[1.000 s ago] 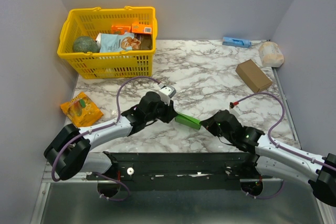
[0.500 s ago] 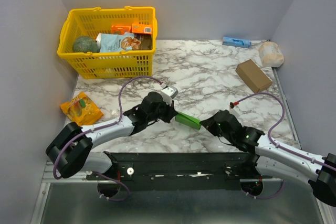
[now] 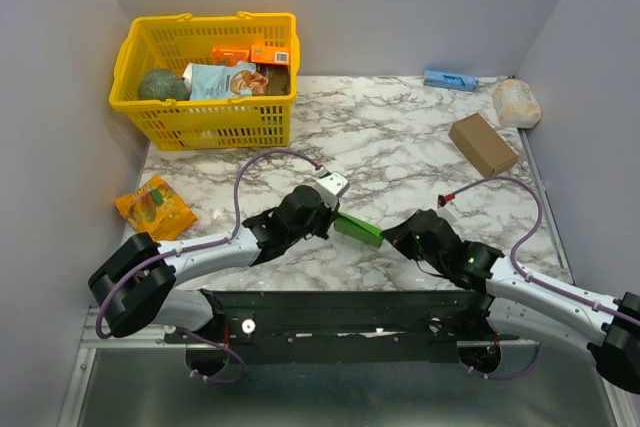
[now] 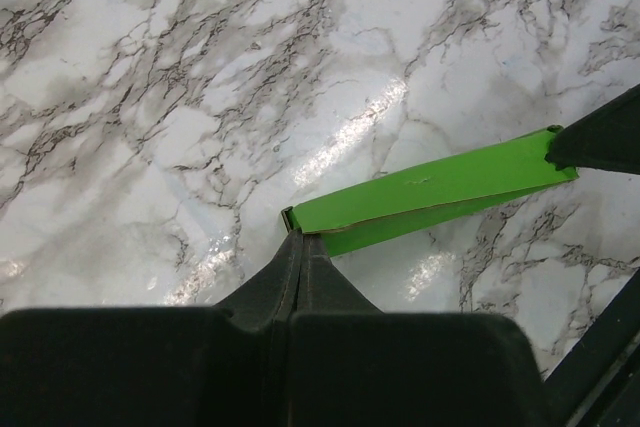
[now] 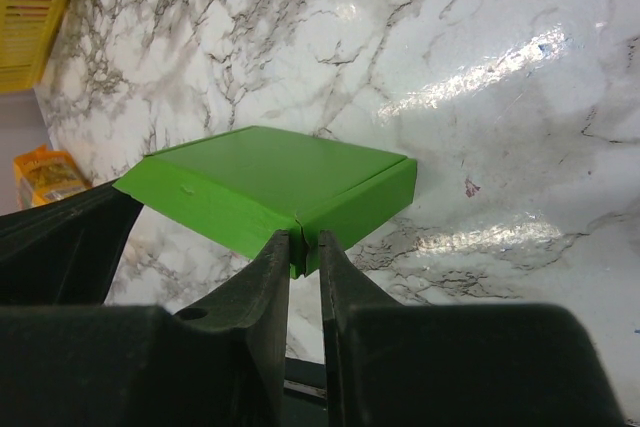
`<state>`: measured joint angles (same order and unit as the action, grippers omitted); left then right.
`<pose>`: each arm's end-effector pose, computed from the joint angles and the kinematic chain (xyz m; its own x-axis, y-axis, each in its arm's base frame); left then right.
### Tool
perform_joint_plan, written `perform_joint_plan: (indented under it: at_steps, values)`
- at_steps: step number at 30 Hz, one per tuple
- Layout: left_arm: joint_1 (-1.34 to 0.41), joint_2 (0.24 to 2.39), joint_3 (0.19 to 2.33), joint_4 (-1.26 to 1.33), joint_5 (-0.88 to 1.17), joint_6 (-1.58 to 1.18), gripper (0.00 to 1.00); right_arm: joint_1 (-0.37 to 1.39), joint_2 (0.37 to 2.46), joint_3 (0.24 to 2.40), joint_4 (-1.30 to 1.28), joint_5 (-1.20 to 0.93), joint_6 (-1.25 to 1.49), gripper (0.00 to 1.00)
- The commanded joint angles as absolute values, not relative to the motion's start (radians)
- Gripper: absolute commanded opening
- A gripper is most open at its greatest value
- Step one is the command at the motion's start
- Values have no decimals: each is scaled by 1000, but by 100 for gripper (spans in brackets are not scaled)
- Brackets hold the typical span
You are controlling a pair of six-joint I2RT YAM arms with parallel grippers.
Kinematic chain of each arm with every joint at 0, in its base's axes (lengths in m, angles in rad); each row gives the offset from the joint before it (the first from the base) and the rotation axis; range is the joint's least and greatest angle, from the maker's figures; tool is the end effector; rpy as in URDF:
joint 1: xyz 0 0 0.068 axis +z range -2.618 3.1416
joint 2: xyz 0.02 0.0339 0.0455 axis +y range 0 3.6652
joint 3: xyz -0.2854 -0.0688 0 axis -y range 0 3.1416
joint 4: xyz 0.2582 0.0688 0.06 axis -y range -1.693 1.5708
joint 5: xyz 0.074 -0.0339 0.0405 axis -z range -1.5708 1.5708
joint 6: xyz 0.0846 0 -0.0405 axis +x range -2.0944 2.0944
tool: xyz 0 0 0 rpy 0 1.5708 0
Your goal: Fold the paper box
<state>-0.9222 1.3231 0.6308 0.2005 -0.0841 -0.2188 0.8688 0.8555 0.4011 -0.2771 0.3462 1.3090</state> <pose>0.2030 -0.2560 0.1968 -0.4411 0.2239 -0.8691 0.6696 0.7269 -0.1526 0.1546 0.1383 0.1669 -0.6479 0.6410 -0.4115 0.2730 0.6998 0.6602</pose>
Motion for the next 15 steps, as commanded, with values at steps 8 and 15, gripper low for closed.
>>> perform_joint_plan:
  at_steps: [8, 15]
  values:
    - [-951, 1411, 552, 276, -114, -236, 0, 877, 923, 327, -515, 307, 1266, 23]
    - [-951, 1437, 534, 279, -123, -264, 0, 879, 914, 324, -517, 307, 1267, 23]
